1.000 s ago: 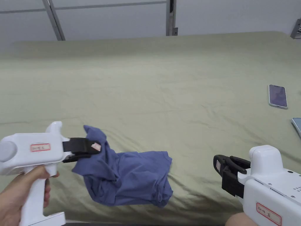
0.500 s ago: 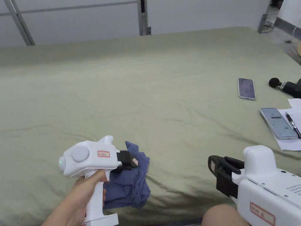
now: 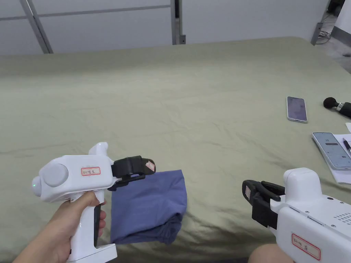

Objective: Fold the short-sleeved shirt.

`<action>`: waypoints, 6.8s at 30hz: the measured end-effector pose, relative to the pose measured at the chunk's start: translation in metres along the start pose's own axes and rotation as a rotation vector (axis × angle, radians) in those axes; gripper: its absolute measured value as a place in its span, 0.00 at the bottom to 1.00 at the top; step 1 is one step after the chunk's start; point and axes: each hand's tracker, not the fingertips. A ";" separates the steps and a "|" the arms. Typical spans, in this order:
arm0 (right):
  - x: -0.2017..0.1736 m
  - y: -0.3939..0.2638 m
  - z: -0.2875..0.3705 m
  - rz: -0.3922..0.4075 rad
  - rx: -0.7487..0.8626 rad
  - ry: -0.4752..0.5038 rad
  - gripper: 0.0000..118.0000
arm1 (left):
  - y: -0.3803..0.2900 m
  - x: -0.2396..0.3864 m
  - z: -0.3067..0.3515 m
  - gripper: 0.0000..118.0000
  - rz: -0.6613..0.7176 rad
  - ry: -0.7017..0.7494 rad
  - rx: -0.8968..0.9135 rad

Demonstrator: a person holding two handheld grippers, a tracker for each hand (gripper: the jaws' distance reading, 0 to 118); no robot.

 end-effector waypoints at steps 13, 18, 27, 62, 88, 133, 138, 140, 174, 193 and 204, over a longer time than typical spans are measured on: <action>0.004 -0.003 0.011 0.005 -0.005 -0.024 0.02 | -0.065 0.017 -0.107 0.00 -0.019 0.013 -0.172; 0.006 -0.007 0.010 0.006 -0.022 -0.037 0.02 | -0.087 0.046 -0.127 0.00 -0.107 -0.027 -0.225; 0.006 0.001 0.004 0.020 -0.008 -0.028 0.02 | -0.055 0.051 -0.021 0.00 -0.201 -0.069 0.007; 0.004 -0.063 -0.252 -0.404 -0.541 0.444 0.02 | -0.033 -0.074 0.087 0.00 0.032 -0.102 -0.010; 0.016 -0.069 -0.255 -0.450 -0.569 0.459 0.02 | -0.040 -0.104 -0.073 0.21 0.357 -0.344 -0.227; -0.130 0.012 -0.196 0.010 -0.344 0.356 0.02 | 0.066 -0.363 0.179 0.21 0.177 0.479 -0.182; -0.134 0.014 -0.190 0.002 -0.342 0.373 0.02 | 0.045 -0.326 0.175 0.94 0.117 0.615 -0.146; -0.135 0.016 -0.184 0.005 -0.335 0.379 0.02 | 0.043 -0.323 0.182 1.00 0.121 0.642 -0.220; -0.029 0.049 0.054 0.133 0.397 -0.266 0.02 | -0.087 0.160 0.145 0.00 -0.490 0.516 0.656; -0.047 0.079 0.052 0.177 0.464 -0.300 0.02 | -0.074 0.166 0.188 0.00 -0.525 0.627 0.831; -0.039 0.082 0.049 0.170 0.449 -0.326 1.00 | -0.071 0.167 0.183 1.00 -0.472 0.649 0.821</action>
